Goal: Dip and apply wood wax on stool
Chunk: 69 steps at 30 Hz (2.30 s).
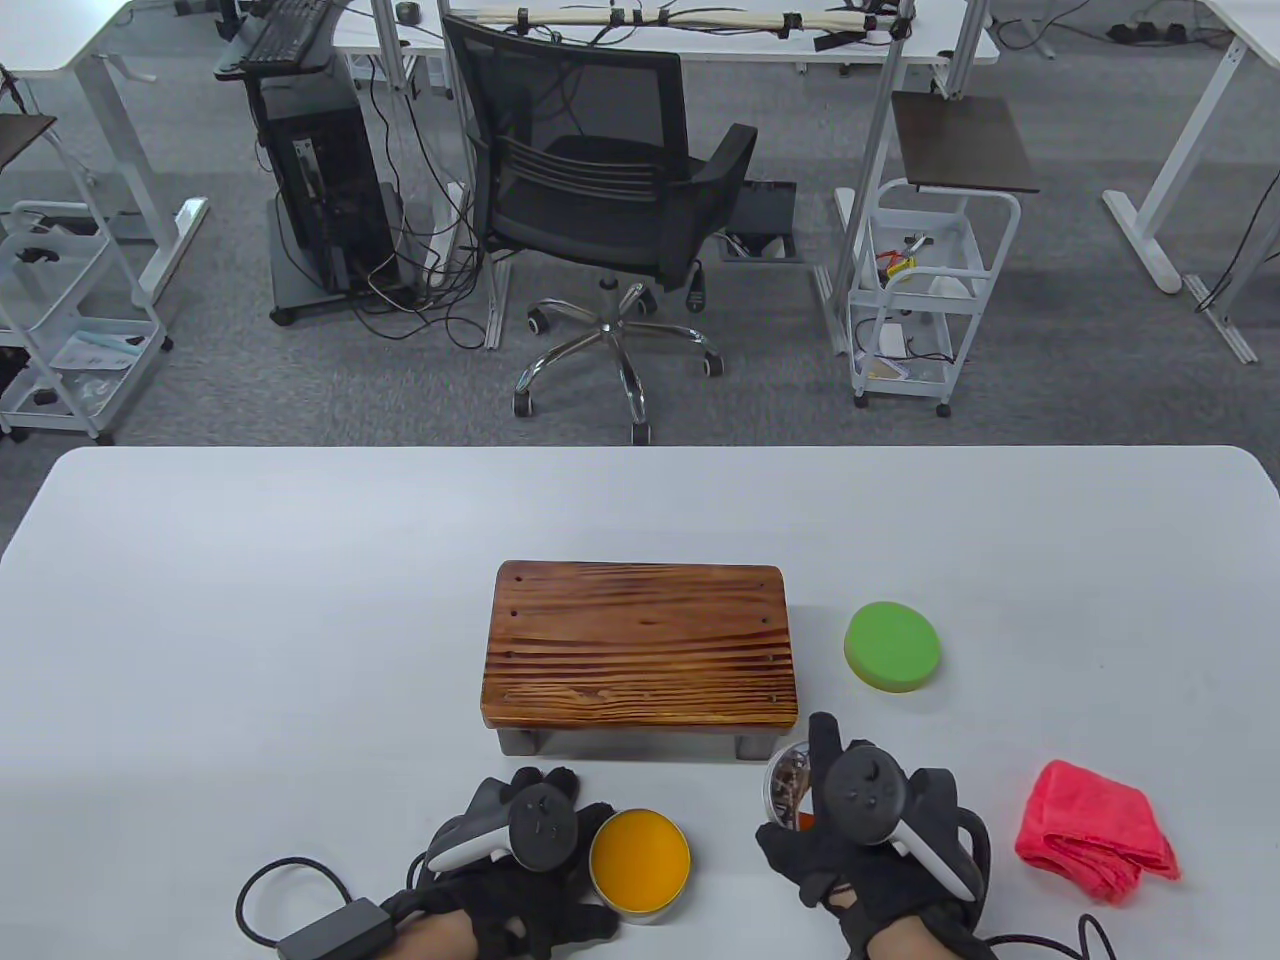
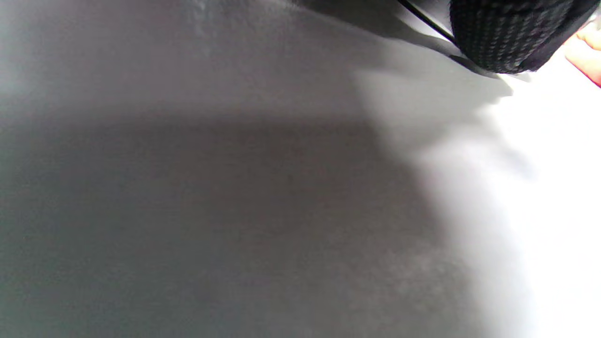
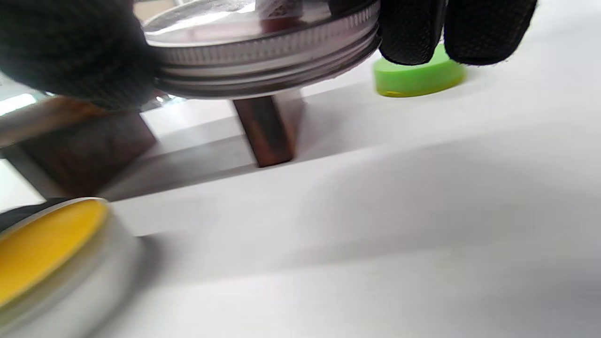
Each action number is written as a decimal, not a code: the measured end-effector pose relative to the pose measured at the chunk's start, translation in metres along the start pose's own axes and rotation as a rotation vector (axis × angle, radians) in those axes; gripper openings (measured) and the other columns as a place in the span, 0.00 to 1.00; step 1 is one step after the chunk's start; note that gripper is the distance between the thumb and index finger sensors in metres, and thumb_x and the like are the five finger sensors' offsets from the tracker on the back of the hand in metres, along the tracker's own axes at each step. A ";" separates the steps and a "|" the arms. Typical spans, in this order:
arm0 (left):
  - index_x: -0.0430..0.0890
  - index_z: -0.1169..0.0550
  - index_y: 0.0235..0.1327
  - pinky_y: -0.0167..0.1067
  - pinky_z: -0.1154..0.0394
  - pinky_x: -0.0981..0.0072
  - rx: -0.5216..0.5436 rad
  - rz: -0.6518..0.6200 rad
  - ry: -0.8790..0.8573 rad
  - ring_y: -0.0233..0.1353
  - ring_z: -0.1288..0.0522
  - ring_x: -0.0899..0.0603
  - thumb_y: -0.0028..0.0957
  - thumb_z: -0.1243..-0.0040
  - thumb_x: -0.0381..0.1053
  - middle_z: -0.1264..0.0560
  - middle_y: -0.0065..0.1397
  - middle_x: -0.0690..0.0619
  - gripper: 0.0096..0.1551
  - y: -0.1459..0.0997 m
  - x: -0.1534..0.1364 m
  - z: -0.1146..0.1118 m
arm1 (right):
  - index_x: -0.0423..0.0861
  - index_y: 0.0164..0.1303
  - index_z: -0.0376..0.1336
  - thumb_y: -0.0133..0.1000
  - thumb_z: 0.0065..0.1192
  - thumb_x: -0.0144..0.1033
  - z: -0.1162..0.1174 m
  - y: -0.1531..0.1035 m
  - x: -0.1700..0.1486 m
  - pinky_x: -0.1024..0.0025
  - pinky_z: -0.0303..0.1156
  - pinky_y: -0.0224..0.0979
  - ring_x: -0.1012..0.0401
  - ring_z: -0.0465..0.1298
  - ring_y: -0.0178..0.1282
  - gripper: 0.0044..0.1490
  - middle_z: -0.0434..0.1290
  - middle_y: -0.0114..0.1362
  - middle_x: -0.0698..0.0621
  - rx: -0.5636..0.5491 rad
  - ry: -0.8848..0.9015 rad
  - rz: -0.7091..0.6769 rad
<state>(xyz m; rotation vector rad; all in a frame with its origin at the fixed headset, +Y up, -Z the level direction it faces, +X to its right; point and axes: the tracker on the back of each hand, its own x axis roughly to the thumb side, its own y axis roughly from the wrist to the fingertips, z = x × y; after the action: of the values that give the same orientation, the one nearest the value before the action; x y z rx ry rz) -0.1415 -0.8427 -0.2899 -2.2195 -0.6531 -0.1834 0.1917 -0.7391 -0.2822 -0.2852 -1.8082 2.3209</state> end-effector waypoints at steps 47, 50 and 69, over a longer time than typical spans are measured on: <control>0.65 0.65 0.78 0.61 0.79 0.23 -0.001 -0.002 -0.001 0.74 0.86 0.28 0.59 0.45 0.78 0.85 0.80 0.42 0.56 -0.001 -0.001 0.000 | 0.55 0.78 0.38 0.55 0.64 0.73 0.050 0.031 -0.042 0.45 0.63 0.78 0.45 0.53 0.83 0.57 0.44 0.84 0.52 0.253 -0.218 0.213; 0.65 0.65 0.78 0.61 0.79 0.23 -0.001 -0.002 -0.001 0.74 0.86 0.28 0.59 0.45 0.78 0.85 0.80 0.42 0.56 -0.001 -0.001 0.000 | 0.55 0.78 0.38 0.55 0.65 0.73 0.049 0.031 -0.042 0.45 0.64 0.78 0.46 0.53 0.82 0.58 0.46 0.84 0.51 0.256 -0.214 0.213; 0.65 0.65 0.78 0.60 0.79 0.23 -0.002 -0.004 -0.011 0.74 0.87 0.28 0.60 0.45 0.78 0.85 0.80 0.42 0.54 -0.002 -0.001 -0.001 | 0.54 0.84 0.31 0.48 0.72 0.75 -0.034 0.032 -0.030 0.39 0.64 0.74 0.34 0.57 0.79 0.74 0.44 0.87 0.36 0.044 0.027 0.126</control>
<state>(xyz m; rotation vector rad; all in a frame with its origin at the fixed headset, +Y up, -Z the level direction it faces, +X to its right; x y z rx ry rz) -0.1435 -0.8428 -0.2889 -2.2225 -0.6641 -0.1735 0.2283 -0.7225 -0.3206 -0.4339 -1.7716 2.4246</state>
